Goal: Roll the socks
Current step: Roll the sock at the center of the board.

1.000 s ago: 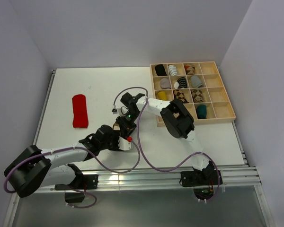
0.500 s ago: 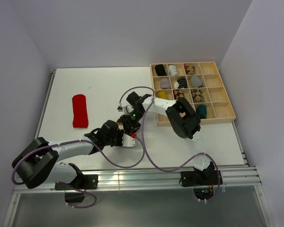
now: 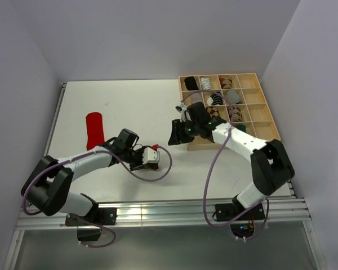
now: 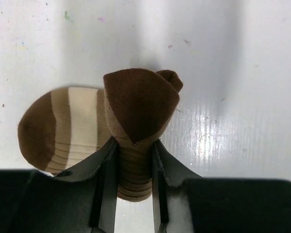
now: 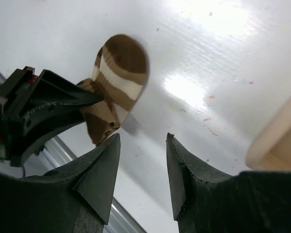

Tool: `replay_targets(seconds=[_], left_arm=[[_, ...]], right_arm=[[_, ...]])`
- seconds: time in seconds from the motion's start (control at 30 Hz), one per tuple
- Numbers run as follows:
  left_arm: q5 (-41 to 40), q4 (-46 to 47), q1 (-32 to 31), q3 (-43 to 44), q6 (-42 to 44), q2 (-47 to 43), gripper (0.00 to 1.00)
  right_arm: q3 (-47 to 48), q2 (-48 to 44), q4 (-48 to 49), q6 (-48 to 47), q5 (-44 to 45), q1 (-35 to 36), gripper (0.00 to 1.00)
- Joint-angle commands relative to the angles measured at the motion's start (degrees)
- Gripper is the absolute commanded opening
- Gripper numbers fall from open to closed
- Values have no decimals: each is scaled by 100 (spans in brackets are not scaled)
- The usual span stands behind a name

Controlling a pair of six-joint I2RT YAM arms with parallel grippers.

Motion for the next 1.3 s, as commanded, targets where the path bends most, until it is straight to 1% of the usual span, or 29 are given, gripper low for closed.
replay_targets(seconds=[0.0,0.03,0.07,0.13,0.17,0.3,0.4,0.43,0.5,0.53,0.57,0.77,0.83,0.97,1.1,1.13,1.27], left_arm=[[1220,-1125,327,668,-62,291,0],[1361,-1283,389,939,-36,379,0],[1693,-1485,529,1072,25,580,0],[1923,-2039,661,1484,140,818,0],[2107,-2363,784,1600,279,1080,0],[2285,-3049,1031,2066,561,1706,0],[2320,-3428,1119,2338,746,2172,0],[2338,-3638,1154,2461,764,2286,0],[2347,-3886,1180,2602,922,2602,0],[2346,-4165,1198,2759,974,2725,0],[2338,-4290,1215,2830,1079,2927,0],[2382,-4817,1295,3147,1256,3490,0],[2425,-4984,1321,3253,1370,3631,0],[2496,-5275,1347,3420,1538,3921,0],[2505,-5477,1365,3578,1626,4097,0],[2505,-5530,1365,3622,1634,4124,0],[2540,-5644,1374,3719,1687,4238,0]], right_arm=[[-481,-624,597,270,761,-66,50],[-588,-765,746,279,901,-66,51],[-693,-1010,817,262,998,-66,51],[-1036,-1249,1123,279,1122,-66,52],[-1133,-1450,1221,262,1122,-66,52],[-1494,-1750,1521,69,1113,30,52],[-1442,-1795,1442,-300,1525,451,52],[-1389,-1760,1390,-406,1709,792,53],[-1188,-1620,1319,-661,2061,1163,53],[-1117,-1453,1258,-731,2124,1452,53],[-1055,-1347,1257,-871,2185,1594,53],[-624,-697,1362,-1363,2905,2516,57],[-528,-591,1459,-1470,3020,2710,59],[-475,-363,1661,-1689,3310,3062,61],[-317,-99,1600,-1786,3592,3379,62],[-290,-46,1600,-1987,3644,3510,62],[-53,287,1425,-2182,3803,3801,63]])
